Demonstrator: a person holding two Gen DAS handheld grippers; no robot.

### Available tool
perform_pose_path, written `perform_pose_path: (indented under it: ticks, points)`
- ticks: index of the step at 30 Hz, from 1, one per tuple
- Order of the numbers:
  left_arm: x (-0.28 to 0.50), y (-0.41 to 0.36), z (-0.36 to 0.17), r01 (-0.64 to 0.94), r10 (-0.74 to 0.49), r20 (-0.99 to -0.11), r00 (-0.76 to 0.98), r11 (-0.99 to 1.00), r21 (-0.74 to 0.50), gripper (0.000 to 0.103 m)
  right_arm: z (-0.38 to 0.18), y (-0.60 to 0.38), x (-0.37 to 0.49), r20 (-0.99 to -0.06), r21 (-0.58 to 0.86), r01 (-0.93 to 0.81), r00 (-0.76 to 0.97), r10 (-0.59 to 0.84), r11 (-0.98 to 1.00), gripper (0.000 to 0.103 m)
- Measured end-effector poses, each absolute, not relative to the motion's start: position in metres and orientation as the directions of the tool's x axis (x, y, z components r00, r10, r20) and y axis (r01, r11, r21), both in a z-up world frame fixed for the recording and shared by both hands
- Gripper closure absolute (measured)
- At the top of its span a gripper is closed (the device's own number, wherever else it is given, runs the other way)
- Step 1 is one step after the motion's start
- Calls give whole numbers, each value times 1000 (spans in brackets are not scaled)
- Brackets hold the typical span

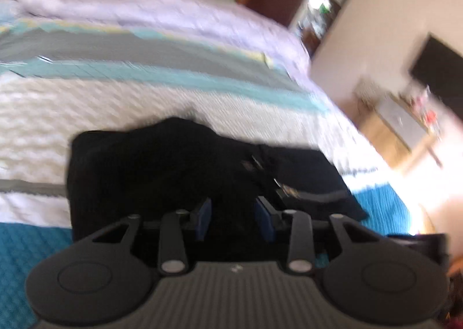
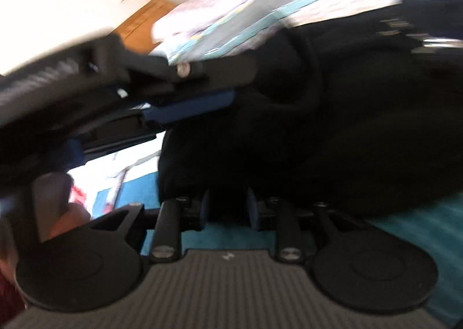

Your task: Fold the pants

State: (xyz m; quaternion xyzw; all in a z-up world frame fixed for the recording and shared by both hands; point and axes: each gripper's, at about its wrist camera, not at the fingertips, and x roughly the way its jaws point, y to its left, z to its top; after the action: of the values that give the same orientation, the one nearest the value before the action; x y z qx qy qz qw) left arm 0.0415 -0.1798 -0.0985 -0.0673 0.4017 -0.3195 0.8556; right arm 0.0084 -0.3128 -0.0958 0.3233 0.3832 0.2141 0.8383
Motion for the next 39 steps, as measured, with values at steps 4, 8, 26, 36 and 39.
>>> perform_pose_path:
  ticks: [4,8,26,36,39]
  points:
    - [32,-180,-94,503,-631,-617,471,766,-400,47,-98,-361,-32,-503,717,-30,669,547,697,67]
    - [12,-133,-82,446,-631,-542,554,775,-448,28,-95,-386,-47,-483,733,28,726,490,680,67]
    - [30,-41,-134,3,-496,-665,558,802,-597,19,-87,-281,42,-554,627,-118,626,548,770,65]
    - [38,-63,-157,11,-435,-739,515,865,-502,33,-67,-306,23,-427,697,-111,729,534,708,64]
    - [38,-65,-157,14,-426,-742,518,871,-491,31,-72,-294,28,-468,671,-122,696,545,731,64]
